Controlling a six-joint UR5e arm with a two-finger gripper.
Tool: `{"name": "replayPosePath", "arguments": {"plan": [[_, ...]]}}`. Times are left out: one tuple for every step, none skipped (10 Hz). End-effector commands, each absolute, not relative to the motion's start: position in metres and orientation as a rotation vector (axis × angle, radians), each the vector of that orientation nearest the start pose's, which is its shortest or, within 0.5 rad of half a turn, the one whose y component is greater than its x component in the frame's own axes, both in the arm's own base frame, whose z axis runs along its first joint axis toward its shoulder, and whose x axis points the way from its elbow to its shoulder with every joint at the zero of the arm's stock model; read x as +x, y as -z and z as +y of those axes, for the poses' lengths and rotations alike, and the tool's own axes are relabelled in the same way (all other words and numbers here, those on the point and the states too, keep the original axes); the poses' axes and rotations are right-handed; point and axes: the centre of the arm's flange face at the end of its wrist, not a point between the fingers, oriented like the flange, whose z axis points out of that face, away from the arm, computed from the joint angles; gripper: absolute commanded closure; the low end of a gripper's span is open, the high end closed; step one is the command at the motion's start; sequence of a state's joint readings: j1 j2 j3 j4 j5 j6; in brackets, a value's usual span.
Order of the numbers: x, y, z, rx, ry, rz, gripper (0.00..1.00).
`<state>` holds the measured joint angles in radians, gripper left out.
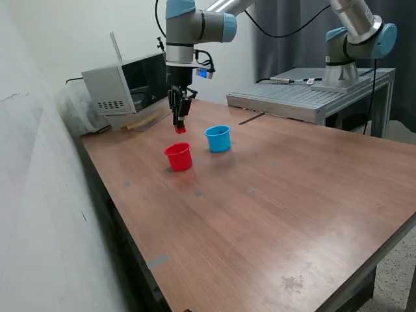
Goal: Place red objects in the red bin, and blue objects in the blue bin.
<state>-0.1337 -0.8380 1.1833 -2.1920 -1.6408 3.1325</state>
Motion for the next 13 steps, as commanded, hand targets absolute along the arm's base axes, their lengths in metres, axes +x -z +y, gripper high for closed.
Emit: {"name": "replayPosePath", "arguments": {"plan": [[-0.788,-0.264,0.03,-2.064,-0.4,2.479,1.0],[-0.79,-0.243,0.038,-2.045,-0.368,2.478,1.0],[-0.791,-0.226,0.047,-2.026,-0.342,2.48,1.0],[-0.792,-0.213,0.05,-2.018,-0.322,2.476,1.0],[-0.793,-0.204,0.05,-2.016,-0.314,2.474,1.0],[-0.793,-0.201,0.053,-2.01,-0.31,2.477,1.0],[-0.794,-0.2,0.054,-2.01,-0.312,2.477,1.0],[-0.793,-0.199,0.053,-2.009,-0.31,2.477,1.0],[-0.793,-0.198,0.053,-2.009,-0.308,2.476,1.0],[-0.793,-0.198,0.054,-2.01,-0.309,2.474,0.0],[-0.793,-0.199,0.054,-2.01,-0.311,2.474,0.0],[-0.792,-0.2,0.052,-2.03,-0.311,2.453,0.0],[-0.788,-0.202,0.048,-2.042,-0.303,2.436,0.0]]}}
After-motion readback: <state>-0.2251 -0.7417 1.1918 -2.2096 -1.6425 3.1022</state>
